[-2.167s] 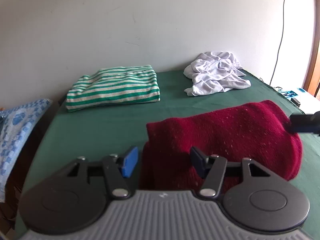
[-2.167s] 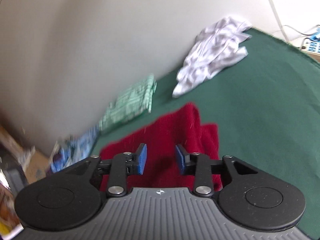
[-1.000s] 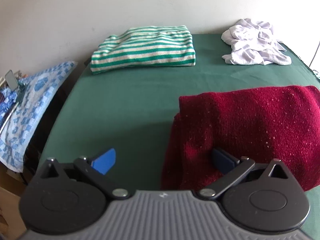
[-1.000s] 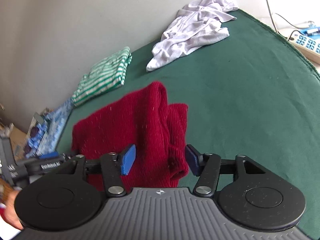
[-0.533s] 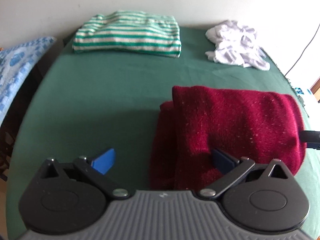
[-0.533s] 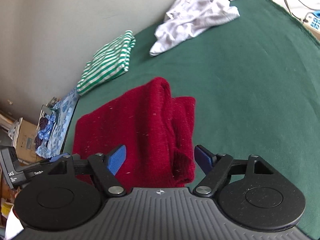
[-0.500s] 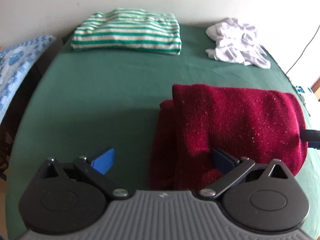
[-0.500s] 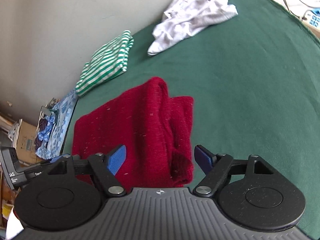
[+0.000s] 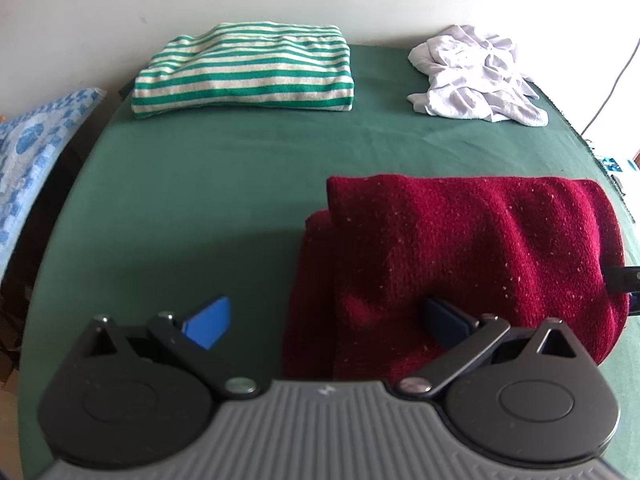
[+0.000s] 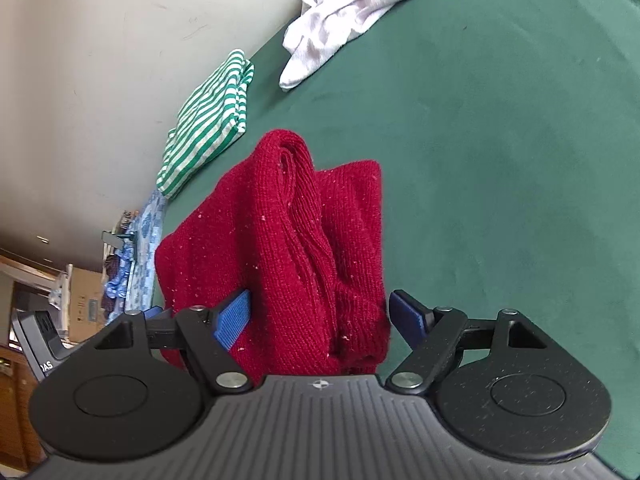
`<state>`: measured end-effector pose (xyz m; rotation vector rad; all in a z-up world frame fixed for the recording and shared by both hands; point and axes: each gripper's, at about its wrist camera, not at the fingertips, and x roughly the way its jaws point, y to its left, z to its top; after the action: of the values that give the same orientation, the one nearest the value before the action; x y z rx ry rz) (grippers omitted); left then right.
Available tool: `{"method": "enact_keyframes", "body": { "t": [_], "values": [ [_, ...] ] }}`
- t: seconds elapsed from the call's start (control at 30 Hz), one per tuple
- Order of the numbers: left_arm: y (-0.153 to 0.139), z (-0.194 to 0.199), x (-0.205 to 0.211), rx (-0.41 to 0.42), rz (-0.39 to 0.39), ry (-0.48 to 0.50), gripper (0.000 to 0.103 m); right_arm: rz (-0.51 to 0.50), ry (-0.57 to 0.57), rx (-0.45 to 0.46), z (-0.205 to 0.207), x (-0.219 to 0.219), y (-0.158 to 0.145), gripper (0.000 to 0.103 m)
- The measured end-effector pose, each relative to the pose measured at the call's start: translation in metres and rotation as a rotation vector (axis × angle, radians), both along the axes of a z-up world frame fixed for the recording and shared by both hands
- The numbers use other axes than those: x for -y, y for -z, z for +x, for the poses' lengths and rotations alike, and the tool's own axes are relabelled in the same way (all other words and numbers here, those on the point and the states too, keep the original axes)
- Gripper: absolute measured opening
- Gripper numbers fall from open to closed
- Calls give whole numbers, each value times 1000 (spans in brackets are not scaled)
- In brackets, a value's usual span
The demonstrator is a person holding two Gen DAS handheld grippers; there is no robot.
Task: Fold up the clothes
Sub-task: 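Press the folded sweater edges flat with both open grippers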
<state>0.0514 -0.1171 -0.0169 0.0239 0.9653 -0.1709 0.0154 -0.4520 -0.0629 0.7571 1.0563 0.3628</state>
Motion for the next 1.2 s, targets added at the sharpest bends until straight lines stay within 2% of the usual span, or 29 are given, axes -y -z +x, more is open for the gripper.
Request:
{"method": "enact_keyframes", "body": {
  "t": [0.2,0.4,0.5,0.73,0.93,0.97,1.07,1.2],
  "values": [
    [-9,-2,6,14,56,8,102,63,-1,9,7,-2,7,83],
    [-8,-1,3,0,40,-4,102,78,-36,32,15,-9,2,85],
    [-7,-1,1,-2,29,2,102,51,-59,40,17,-11,-3,85],
    [-3,4,-7,-24,-19,15,102,46,-43,26,18,-8,2,86],
    [1,6,-11,-34,-45,28,102,48,-43,35,22,-17,6,100],
    [1,7,-11,-35,-49,32,102,45,-40,34,21,-17,6,100],
    [3,4,-24,-40,-113,47,102,23,-26,29,17,-13,2,94],
    [5,-2,-50,-61,-241,54,102,21,-56,57,5,-2,-12,94]
  ]
}}
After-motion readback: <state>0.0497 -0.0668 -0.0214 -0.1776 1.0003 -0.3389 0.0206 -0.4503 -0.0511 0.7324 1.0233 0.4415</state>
